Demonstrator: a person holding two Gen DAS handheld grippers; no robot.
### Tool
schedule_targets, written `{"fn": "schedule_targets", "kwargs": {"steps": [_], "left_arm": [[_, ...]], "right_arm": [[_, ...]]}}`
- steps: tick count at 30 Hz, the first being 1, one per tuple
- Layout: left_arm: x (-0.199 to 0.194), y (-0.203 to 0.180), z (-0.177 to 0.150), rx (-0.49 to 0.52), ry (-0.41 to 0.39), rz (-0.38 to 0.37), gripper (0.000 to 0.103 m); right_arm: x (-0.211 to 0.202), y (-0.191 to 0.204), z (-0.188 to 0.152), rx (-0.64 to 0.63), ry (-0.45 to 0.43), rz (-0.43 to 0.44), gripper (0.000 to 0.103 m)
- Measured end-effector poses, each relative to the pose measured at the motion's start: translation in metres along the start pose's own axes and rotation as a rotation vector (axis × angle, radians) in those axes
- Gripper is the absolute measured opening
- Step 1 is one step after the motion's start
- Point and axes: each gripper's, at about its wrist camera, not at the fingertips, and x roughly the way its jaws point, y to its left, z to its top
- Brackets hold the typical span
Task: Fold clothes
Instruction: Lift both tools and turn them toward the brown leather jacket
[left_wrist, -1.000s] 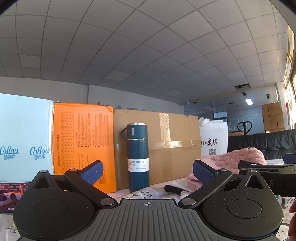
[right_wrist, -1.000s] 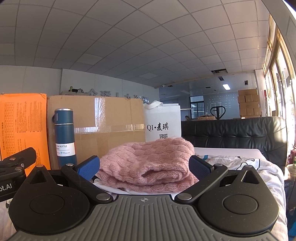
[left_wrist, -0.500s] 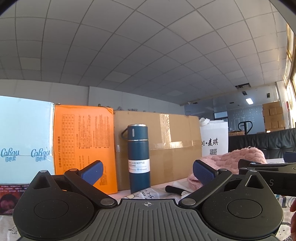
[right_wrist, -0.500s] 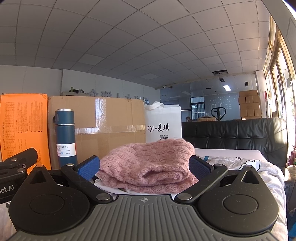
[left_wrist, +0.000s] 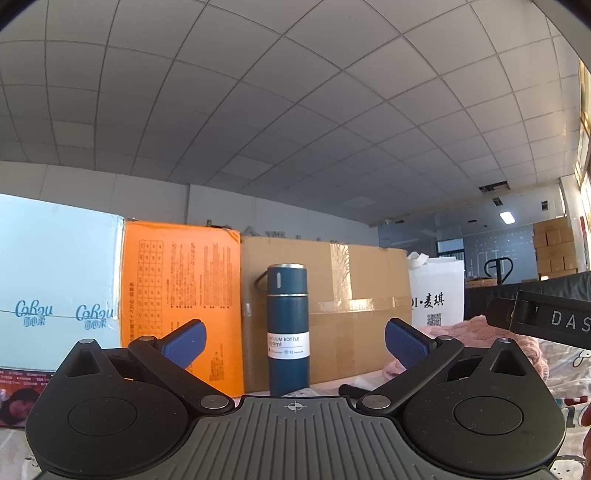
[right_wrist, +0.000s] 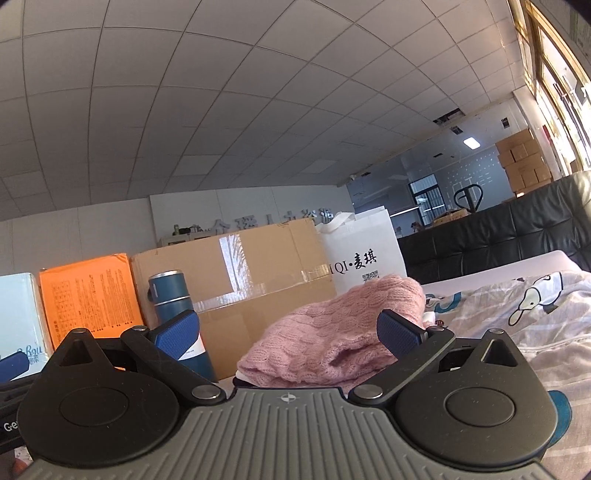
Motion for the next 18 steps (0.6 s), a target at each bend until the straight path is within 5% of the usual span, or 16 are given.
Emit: {"fn": "schedule_targets", "kwargs": {"steps": [13,18], "left_arm": [[-0.048,-0.023,0.029,0.131,-0.166,0.033,0.103],[-0.087,-0.015,0.050,0.175,-0.217,0.133,0.103]], "right_arm": [[-0.014,-0.007,0.002,0.078,-0.118,0.057,0.103],[-0.022,-0.004,0.002,0.085,-0.134,0.120,0.103]]}}
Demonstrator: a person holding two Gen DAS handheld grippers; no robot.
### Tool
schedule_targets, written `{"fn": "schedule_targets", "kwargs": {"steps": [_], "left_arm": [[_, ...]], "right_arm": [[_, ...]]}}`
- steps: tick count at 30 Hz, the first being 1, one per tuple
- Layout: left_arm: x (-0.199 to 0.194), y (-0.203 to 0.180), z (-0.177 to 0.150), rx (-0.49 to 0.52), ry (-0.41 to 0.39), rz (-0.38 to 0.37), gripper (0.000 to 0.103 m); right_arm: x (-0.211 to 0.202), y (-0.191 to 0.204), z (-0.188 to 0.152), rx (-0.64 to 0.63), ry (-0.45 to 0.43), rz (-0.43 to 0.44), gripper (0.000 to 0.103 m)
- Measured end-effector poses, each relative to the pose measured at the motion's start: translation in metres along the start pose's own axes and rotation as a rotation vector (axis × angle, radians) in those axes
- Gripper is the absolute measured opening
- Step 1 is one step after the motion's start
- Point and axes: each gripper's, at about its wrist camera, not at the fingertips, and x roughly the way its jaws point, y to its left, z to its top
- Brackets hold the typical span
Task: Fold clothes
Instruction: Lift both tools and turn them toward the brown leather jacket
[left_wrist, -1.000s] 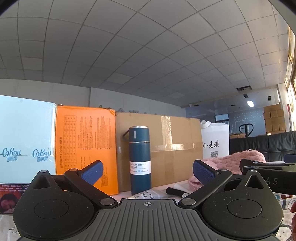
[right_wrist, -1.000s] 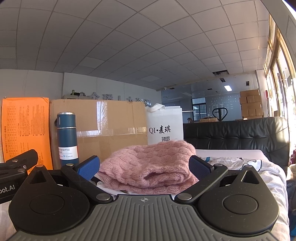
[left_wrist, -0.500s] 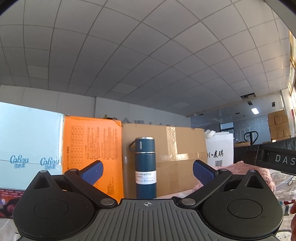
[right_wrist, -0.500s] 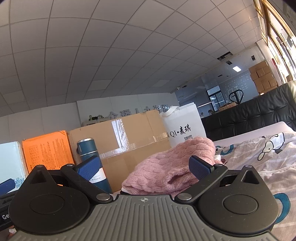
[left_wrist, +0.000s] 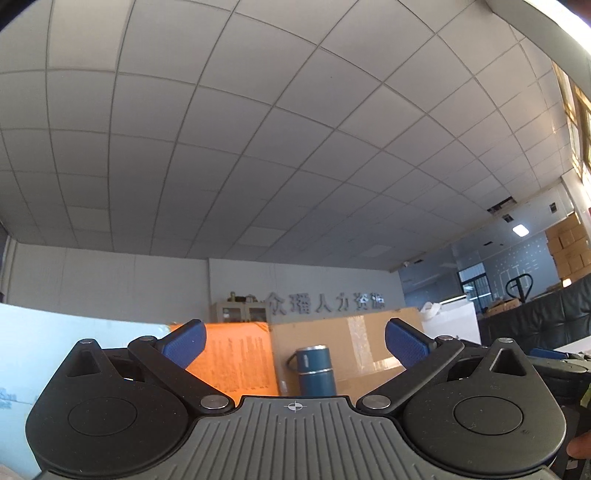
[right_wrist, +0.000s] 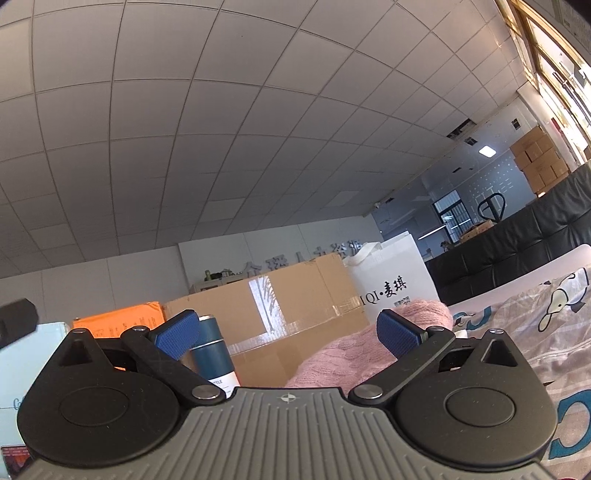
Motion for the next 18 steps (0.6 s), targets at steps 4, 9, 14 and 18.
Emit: {"fn": "schedule_targets", "kwargs": {"steps": [4,9,14,18], "left_arm": [[-0.032,0.023,0.021,0.072,-0.048,0.136,0.103],[-0.072,0.059,0.043,0.193,-0.051,0.284,0.103],[-0.108,0.087,0.059,0.464,-0.028,0.400,0.103],[-0.135,0.108,0.076,0.629,-0.016,0.521,0.103]], "right_arm": [[-0.009,0.006,0.001,-0.013,-0.006,0.065,0.103],[-0.023,0.019,0.005,-0.034,0.021,0.176,0.103],[-0.042,0.051,0.018,-0.057,0.065,0.358,0.103],[-0.054,0.089,0.024,-0.044,0.172,0.540,0.103]]}}
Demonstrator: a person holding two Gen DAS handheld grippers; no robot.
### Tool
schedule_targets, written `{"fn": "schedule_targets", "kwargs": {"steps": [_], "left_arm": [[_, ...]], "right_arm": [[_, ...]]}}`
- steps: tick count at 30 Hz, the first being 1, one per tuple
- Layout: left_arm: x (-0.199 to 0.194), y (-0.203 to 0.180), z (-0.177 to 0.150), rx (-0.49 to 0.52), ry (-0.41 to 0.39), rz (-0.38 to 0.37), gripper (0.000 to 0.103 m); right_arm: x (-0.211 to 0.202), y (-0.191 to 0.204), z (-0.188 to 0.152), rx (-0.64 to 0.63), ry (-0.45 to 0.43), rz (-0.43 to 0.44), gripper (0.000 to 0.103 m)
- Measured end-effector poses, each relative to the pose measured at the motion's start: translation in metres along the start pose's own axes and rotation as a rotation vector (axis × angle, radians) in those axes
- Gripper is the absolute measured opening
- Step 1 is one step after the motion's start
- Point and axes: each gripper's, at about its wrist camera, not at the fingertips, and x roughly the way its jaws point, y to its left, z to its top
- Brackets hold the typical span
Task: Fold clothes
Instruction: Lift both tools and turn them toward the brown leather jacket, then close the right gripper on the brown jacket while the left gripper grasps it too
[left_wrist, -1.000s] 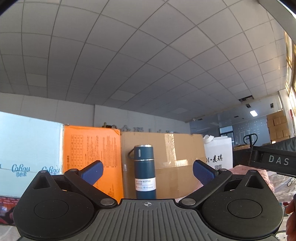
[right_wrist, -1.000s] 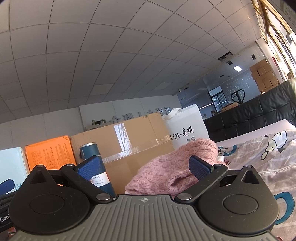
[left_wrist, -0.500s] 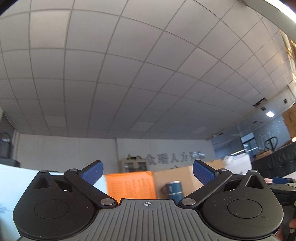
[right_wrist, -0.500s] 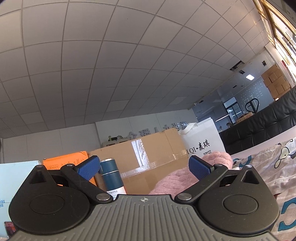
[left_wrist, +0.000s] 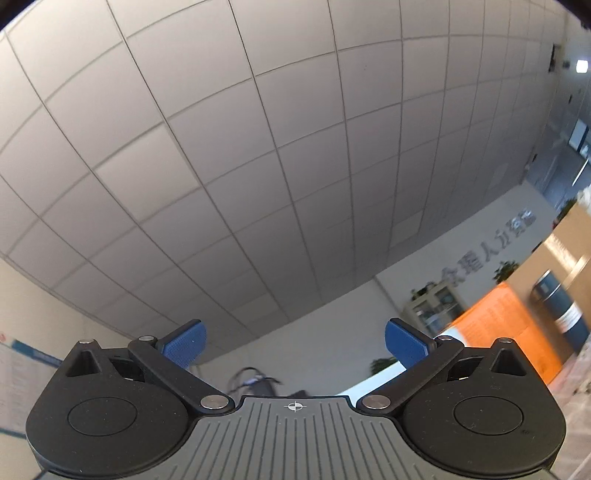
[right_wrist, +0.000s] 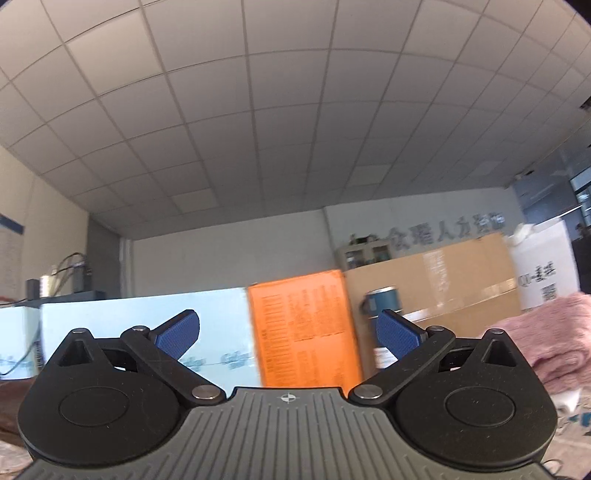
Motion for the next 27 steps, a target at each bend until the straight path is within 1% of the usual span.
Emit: {"fn": "schedule_targets", "kwargs": {"steps": [3,5,7,9,10,12,14,17,19,22,25,27], "left_arm": [[-0.012,0.023,-0.003,0.138,0.003,0.099,0.103],[-0.012,0.040,-0.007,0.197,0.022,0.157,0.103],[-0.011,0.057,-0.011,0.200,0.058,0.199,0.103],[-0.010,0.075,-0.015,0.148,0.110,0.244,0.103],[-0.010,0.083,-0.018,0.100,0.144,0.256,0.103],[-0.008,0.101,-0.026,-0.040,0.220,0.257,0.103],[-0.002,0.122,-0.038,-0.255,0.324,0.211,0.103],[0.012,0.162,-0.076,-0.685,0.444,0.084,0.103],[0.020,0.174,-0.108,-0.916,0.505,-0.003,0.103],[0.030,0.170,-0.152,-1.156,0.564,-0.123,0.103],[0.034,0.175,-0.203,-1.407,0.579,-0.208,0.103],[0.034,0.166,-0.235,-1.511,0.586,-0.254,0.103]], "right_arm": [[0.009,0.034,0.002,0.026,0.080,0.136,0.103],[0.018,0.060,0.001,0.027,0.128,0.221,0.103],[0.025,0.087,-0.001,0.014,0.166,0.288,0.103],[0.035,0.111,-0.006,0.008,0.204,0.341,0.103],[0.040,0.122,-0.008,0.013,0.231,0.360,0.103],[0.055,0.143,-0.015,0.032,0.293,0.398,0.103],[0.070,0.163,-0.024,0.048,0.359,0.440,0.103],[0.079,0.197,-0.044,0.048,0.457,0.501,0.103],[0.088,0.219,-0.062,0.061,0.540,0.551,0.103],[0.097,0.245,-0.086,0.094,0.621,0.592,0.103],[0.107,0.269,-0.099,0.090,0.643,0.611,0.103],[0.109,0.283,-0.104,0.072,0.642,0.631,0.103]]}}
